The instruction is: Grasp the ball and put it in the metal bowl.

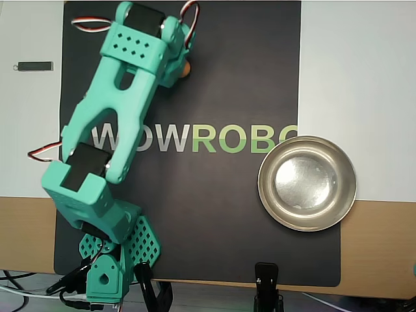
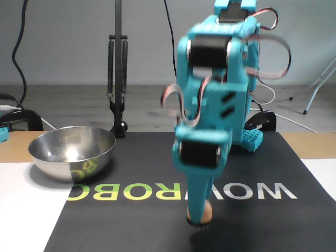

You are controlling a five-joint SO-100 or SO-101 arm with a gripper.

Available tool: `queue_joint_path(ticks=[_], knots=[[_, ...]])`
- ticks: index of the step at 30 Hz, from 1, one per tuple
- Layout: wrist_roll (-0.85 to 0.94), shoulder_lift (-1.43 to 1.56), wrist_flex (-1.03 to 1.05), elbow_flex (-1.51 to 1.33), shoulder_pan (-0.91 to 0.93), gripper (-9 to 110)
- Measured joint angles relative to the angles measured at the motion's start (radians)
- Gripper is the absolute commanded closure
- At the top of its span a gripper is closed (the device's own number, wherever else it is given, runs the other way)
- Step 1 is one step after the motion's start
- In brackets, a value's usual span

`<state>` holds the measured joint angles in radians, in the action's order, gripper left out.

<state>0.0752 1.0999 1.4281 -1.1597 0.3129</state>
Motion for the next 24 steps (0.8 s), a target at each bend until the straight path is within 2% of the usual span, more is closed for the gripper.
queue_joint_path(ticks=[24], knots=[[0.000,0.259,0.115,0.000,-0.021,80]])
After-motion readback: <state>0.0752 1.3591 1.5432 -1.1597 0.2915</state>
